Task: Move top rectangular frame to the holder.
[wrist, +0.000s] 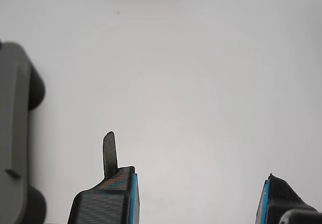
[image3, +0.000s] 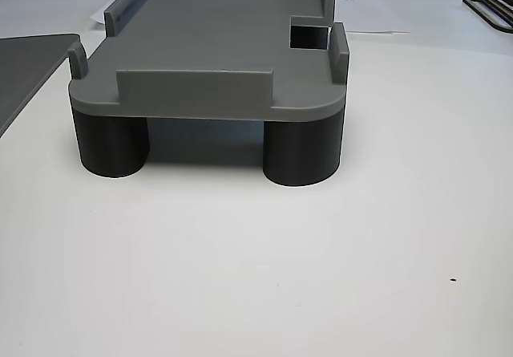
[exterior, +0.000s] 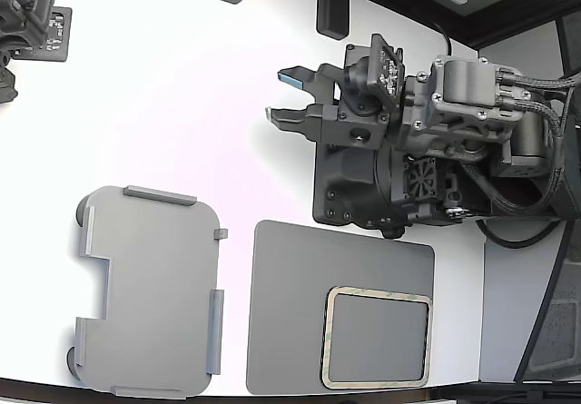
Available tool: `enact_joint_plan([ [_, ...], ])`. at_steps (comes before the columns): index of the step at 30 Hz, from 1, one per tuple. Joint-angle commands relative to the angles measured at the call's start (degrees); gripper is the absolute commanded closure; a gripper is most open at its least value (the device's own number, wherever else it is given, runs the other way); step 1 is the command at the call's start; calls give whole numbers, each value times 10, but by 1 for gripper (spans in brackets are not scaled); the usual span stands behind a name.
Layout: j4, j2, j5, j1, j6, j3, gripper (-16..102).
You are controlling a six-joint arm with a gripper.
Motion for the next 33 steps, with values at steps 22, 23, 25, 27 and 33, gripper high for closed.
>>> enact_joint_plan([
  [22, -107, -117, 134, 237, 153, -105, -14],
  [23, -81, -140, 120, 240, 177, -136, -14],
  [25, -48, -178, 105, 230, 151, -186, -14],
  [27, -8, -218, 135, 279, 198, -229, -14],
  [33, 47, -313, 119, 340, 268, -302, -14],
])
